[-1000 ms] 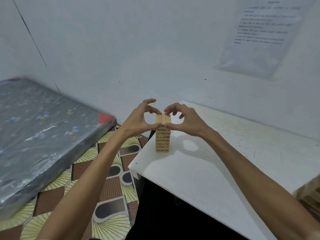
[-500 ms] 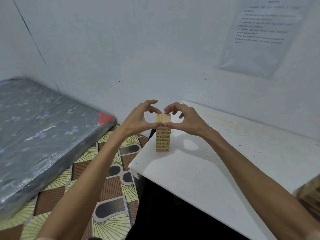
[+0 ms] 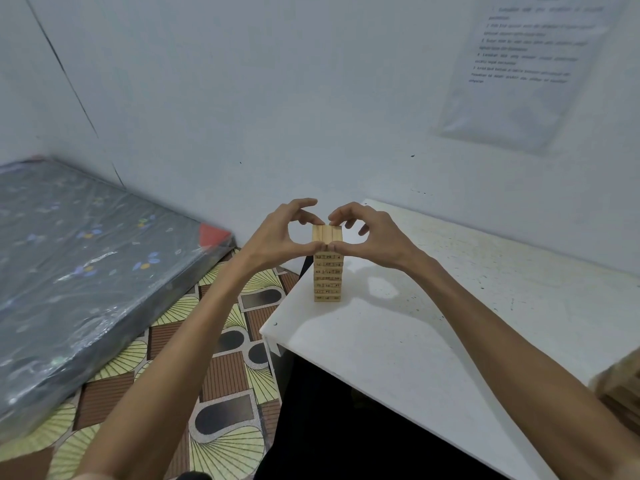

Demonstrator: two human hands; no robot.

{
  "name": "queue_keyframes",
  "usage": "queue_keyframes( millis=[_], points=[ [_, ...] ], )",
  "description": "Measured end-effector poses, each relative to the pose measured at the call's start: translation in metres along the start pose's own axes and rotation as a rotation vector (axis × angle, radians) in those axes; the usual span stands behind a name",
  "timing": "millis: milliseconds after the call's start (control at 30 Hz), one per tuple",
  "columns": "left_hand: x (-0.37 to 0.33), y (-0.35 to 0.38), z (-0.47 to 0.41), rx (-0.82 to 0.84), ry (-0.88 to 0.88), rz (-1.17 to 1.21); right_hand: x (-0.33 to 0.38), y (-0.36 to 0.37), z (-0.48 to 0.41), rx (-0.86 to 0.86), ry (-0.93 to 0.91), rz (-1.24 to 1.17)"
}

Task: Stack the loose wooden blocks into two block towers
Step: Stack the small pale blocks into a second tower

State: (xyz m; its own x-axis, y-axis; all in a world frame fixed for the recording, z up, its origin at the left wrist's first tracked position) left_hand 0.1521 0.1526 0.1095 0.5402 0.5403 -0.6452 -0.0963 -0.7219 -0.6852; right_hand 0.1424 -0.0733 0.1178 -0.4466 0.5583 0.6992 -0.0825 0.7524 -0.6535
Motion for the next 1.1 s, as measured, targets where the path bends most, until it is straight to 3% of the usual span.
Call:
queue_keyframes(
  millis=[1100],
  points=[
    [0.0001,0.0065,0.0014,0.025,-0.027,0.01,-0.0096,0.0028,0.0004,0.033,0.037,0.019]
  ],
)
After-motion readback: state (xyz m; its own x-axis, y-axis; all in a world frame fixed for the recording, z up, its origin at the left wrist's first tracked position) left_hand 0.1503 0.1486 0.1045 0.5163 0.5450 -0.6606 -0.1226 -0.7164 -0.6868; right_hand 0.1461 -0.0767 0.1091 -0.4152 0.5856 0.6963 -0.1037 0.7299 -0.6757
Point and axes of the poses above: each hand's wrist, its own z-axis away from the middle knuckle, its own y-axis out of the palm, x = y × z, the point moved 3 cm from there along -z, towards the middle knuckle, and after that the axes turned 4 degrees about y, right-handed, at the moved point
